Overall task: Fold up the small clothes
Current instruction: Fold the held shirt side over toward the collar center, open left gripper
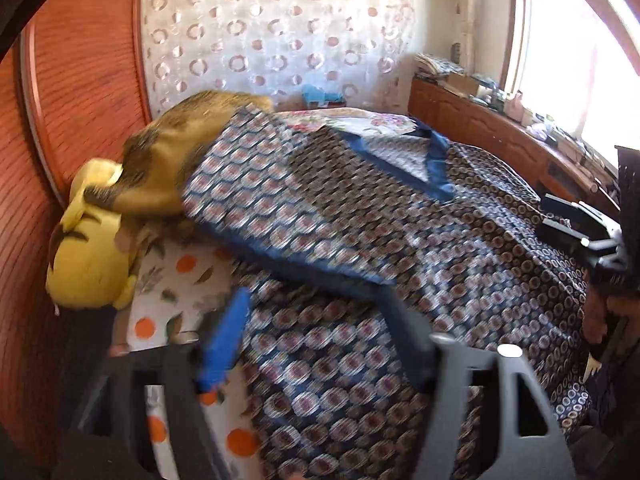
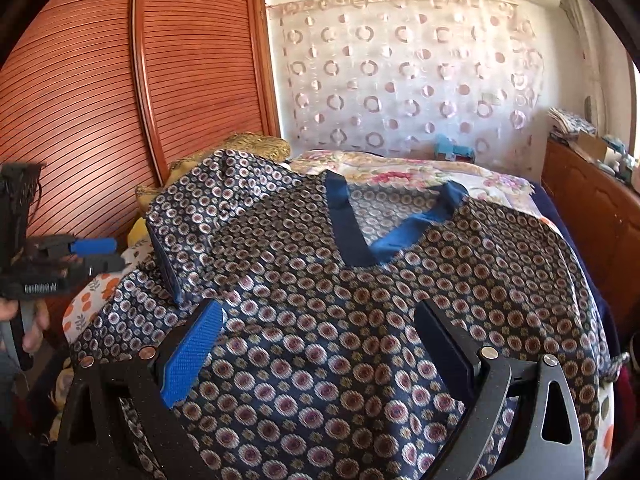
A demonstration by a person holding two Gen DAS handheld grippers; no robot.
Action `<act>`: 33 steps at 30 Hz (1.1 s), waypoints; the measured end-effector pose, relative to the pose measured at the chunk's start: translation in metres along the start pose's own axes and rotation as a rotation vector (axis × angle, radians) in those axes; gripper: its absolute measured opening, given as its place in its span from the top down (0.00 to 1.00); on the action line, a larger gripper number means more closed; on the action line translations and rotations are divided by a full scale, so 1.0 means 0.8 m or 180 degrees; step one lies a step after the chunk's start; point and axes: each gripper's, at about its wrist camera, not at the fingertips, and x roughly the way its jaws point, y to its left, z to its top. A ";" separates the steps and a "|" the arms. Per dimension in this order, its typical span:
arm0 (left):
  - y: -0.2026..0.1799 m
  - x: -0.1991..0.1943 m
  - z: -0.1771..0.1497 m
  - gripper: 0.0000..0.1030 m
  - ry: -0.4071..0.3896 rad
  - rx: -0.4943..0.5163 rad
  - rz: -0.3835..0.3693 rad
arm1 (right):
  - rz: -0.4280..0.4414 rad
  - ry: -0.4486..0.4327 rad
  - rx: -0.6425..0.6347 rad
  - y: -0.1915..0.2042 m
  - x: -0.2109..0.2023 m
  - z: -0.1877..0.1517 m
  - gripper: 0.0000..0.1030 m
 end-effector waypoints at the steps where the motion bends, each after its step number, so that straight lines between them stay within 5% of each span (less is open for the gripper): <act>1: 0.008 0.001 -0.006 0.25 0.0033 -0.0043 -0.0007 | 0.0021 -0.0007 -0.0023 -0.001 0.001 0.002 0.06; 8: 0.049 0.007 -0.038 0.25 0.0217 -0.0196 0.0152 | 0.0251 0.0050 -0.0325 0.030 0.037 0.033 0.06; 17: 0.078 -0.018 -0.051 0.25 0.0033 -0.0364 0.0215 | 0.0799 0.0315 -0.0807 0.118 0.135 0.077 0.09; 29: 0.098 -0.053 -0.056 0.25 -0.0208 -0.0458 0.0418 | 0.0884 0.0469 -0.1308 0.200 0.246 0.102 0.45; 33: 0.098 -0.049 -0.058 0.25 -0.0200 -0.0482 0.0403 | 0.0707 0.0600 -0.1510 0.215 0.264 0.097 0.78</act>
